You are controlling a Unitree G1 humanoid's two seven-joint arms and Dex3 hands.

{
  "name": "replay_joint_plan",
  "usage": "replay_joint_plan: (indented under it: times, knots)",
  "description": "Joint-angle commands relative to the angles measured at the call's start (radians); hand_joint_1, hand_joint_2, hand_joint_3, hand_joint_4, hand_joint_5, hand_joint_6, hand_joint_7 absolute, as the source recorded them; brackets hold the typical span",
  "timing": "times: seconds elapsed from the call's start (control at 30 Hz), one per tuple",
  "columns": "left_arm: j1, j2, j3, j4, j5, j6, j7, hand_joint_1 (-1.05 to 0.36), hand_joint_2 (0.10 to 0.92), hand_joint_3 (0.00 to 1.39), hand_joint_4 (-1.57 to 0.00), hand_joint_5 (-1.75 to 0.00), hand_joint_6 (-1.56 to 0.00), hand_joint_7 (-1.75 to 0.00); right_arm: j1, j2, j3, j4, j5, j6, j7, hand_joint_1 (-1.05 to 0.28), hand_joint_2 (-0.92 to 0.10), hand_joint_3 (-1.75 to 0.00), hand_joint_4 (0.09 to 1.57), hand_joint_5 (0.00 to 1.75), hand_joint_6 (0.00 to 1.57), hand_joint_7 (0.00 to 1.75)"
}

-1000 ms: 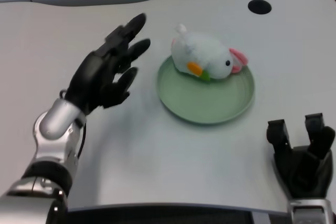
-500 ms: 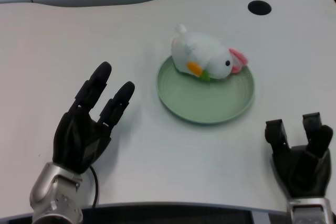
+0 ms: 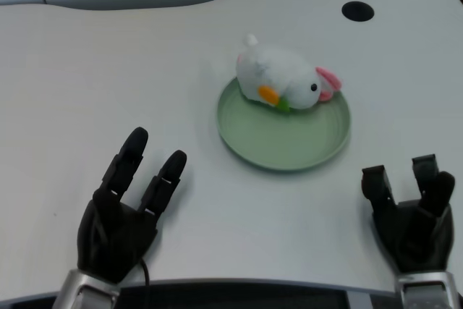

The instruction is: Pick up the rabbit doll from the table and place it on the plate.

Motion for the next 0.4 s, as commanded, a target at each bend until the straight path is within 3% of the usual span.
replay_joint_plan:
  times: [0.03,0.23,0.27,0.4]
  knots:
    - [0.013,-0.009,0.008,0.001,-0.005,0.009,-0.012,-0.93,0.921,0.48,-0.18,-0.07,-0.07,-0.02,0.01,0.035,0.01,0.047,-0.006,0.043,0.005,-0.5,-0.92,-0.19,0.78,1.75,0.61,1.73]
    - [0.002,-0.014,0.016,0.003,-0.005,0.008,-0.014,-0.86,0.921,0.4,-0.2,-0.07,-0.11,-0.03,0.005,0.032,0.007,0.053,-0.006,0.052,0.001,-0.49,-0.92,-0.19,0.76,1.75,0.6,1.72]
    - [0.0,-0.015,0.017,0.002,-0.004,0.005,-0.01,-0.86,0.921,0.4,-0.2,-0.07,-0.11,-0.03,0.005,0.031,0.008,0.054,-0.009,0.044,0.003,-0.5,-0.92,-0.19,0.76,1.75,0.6,1.72]
    - [-0.009,-0.014,0.017,0.002,0.001,0.003,0.002,-0.85,0.921,0.38,-0.21,-0.07,-0.14,-0.03,-0.003,0.024,0.003,0.062,-0.006,0.057,0.006,-0.5,-0.92,-0.19,0.76,1.75,0.62,1.7]
